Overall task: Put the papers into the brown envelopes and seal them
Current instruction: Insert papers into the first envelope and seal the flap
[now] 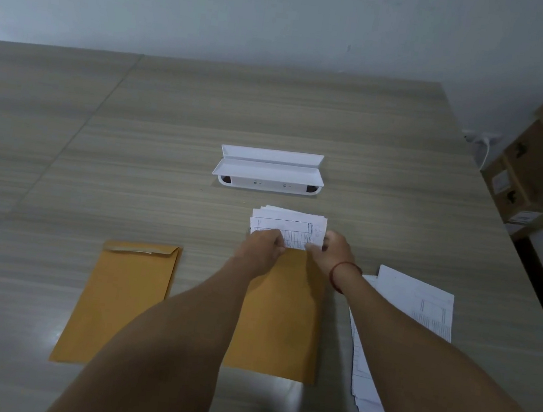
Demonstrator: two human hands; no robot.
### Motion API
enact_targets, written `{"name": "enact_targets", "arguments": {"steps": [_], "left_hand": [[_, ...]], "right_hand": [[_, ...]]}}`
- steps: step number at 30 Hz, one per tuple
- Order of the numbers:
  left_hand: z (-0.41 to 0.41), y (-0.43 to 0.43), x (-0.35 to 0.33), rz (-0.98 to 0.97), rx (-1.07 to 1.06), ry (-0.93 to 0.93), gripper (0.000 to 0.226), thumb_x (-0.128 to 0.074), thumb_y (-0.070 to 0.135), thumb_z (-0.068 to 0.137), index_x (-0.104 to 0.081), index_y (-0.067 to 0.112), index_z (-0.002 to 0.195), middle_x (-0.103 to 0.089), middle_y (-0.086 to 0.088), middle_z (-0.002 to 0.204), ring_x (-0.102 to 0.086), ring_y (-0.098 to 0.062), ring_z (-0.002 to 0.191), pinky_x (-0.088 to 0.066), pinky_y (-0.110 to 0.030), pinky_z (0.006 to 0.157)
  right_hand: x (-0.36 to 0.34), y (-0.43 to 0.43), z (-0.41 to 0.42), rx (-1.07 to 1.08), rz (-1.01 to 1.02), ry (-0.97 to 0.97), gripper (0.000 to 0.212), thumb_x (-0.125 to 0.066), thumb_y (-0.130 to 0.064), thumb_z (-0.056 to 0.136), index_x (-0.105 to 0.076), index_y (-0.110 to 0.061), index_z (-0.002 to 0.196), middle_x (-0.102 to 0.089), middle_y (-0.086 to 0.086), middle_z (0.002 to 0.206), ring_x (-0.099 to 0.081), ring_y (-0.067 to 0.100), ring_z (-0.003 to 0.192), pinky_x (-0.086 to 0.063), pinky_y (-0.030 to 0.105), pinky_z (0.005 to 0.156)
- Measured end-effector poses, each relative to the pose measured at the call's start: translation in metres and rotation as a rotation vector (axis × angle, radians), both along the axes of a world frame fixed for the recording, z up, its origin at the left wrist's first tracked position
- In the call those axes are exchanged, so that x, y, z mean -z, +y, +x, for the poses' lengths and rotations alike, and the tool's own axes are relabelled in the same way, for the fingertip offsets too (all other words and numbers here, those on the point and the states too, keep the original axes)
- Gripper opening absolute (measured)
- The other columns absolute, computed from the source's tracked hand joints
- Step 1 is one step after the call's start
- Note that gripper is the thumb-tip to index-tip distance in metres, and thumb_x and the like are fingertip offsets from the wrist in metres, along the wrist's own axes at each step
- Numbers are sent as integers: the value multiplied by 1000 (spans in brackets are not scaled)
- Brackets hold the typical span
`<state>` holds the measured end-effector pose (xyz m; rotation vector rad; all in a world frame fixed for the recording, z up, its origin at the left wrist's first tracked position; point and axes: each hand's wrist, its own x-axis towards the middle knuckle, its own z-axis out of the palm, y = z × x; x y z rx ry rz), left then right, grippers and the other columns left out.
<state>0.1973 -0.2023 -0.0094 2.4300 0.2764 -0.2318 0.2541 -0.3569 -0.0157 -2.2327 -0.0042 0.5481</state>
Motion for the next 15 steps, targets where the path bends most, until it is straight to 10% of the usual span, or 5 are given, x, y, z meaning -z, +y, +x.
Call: {"name": "enact_targets", "arguments": {"steps": [4, 15], "left_hand": [[0, -1, -1, -25, 37, 8, 11, -55, 12, 92, -62, 4, 96, -66, -12, 101, -56, -25, 92, -39, -28, 76], [-4, 3, -4, -39, -3, -21, 10, -52, 8, 92, -53, 13, 83, -59, -10, 86, -47, -20, 80, -40, -32, 71]], "right_hand": [[-16, 6, 9, 117, 244, -8, 36, -62, -19, 89, -53, -17, 124, -59, 6, 125, -59, 24, 113, -49, 45, 99], [-16, 5, 4, -145, 38, -117, 29, -50, -17, 97, -62, -18, 124, -60, 4, 130, -55, 24, 120, -44, 36, 102]]}}
